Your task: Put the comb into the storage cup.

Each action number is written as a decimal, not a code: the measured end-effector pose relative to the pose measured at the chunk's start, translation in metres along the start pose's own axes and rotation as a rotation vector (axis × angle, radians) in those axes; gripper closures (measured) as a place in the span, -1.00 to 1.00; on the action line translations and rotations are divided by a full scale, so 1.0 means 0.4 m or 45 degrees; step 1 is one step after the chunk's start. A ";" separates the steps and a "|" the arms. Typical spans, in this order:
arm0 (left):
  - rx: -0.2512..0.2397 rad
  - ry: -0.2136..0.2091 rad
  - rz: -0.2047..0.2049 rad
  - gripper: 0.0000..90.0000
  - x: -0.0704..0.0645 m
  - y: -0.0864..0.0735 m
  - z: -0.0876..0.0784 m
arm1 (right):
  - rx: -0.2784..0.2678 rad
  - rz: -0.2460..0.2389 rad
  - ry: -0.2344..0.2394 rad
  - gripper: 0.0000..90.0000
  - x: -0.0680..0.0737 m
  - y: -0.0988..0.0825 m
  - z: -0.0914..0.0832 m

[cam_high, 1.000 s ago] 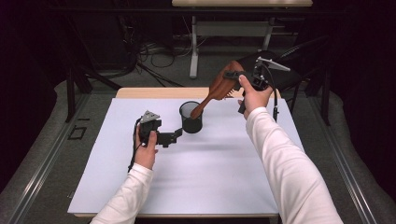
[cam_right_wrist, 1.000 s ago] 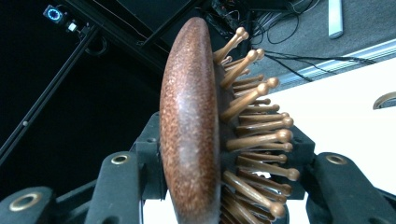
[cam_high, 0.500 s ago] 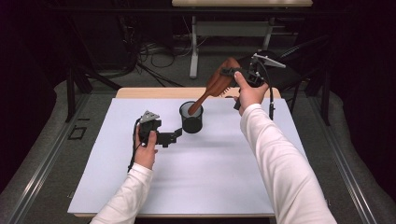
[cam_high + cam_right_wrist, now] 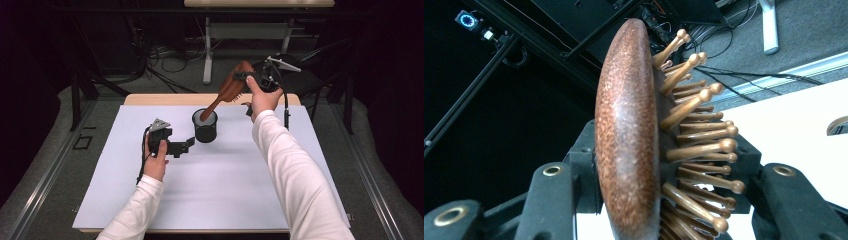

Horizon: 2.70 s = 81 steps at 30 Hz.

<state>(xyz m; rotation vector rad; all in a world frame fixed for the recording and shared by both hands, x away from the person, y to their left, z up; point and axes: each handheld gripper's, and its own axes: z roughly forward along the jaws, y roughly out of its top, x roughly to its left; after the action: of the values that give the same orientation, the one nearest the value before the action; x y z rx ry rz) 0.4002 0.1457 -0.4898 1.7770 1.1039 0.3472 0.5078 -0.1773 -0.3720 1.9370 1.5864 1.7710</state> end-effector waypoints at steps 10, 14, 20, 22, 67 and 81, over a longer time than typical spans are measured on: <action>0.004 0.001 0.001 -0.99 0.000 -0.001 0.003 | -0.003 -0.028 -0.031 0.05 -0.006 -0.005 0.012; 0.006 -0.001 -0.002 -0.99 0.001 -0.001 0.003 | -0.002 -0.030 -0.038 0.05 -0.008 -0.007 0.019; 0.006 -0.003 -0.003 -0.99 0.001 -0.001 0.003 | 0.003 -0.043 -0.041 0.05 -0.006 -0.013 0.028; 0.005 0.000 -0.002 -0.99 0.001 -0.001 0.004 | 0.001 -0.047 -0.042 0.05 -0.005 -0.016 0.032; -0.003 0.014 -0.020 -0.99 0.016 -0.001 -0.002 | 0.072 -0.124 -0.078 0.05 -0.022 -0.074 0.121; -0.004 0.018 -0.026 -0.99 0.020 -0.001 -0.002 | 0.085 -0.112 -0.102 0.05 -0.047 -0.093 0.138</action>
<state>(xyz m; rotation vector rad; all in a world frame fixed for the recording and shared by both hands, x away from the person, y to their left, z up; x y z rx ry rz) 0.4039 0.1527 -0.4919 1.7619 1.1303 0.3490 0.5315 -0.1429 -0.4272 1.9079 1.6964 1.6072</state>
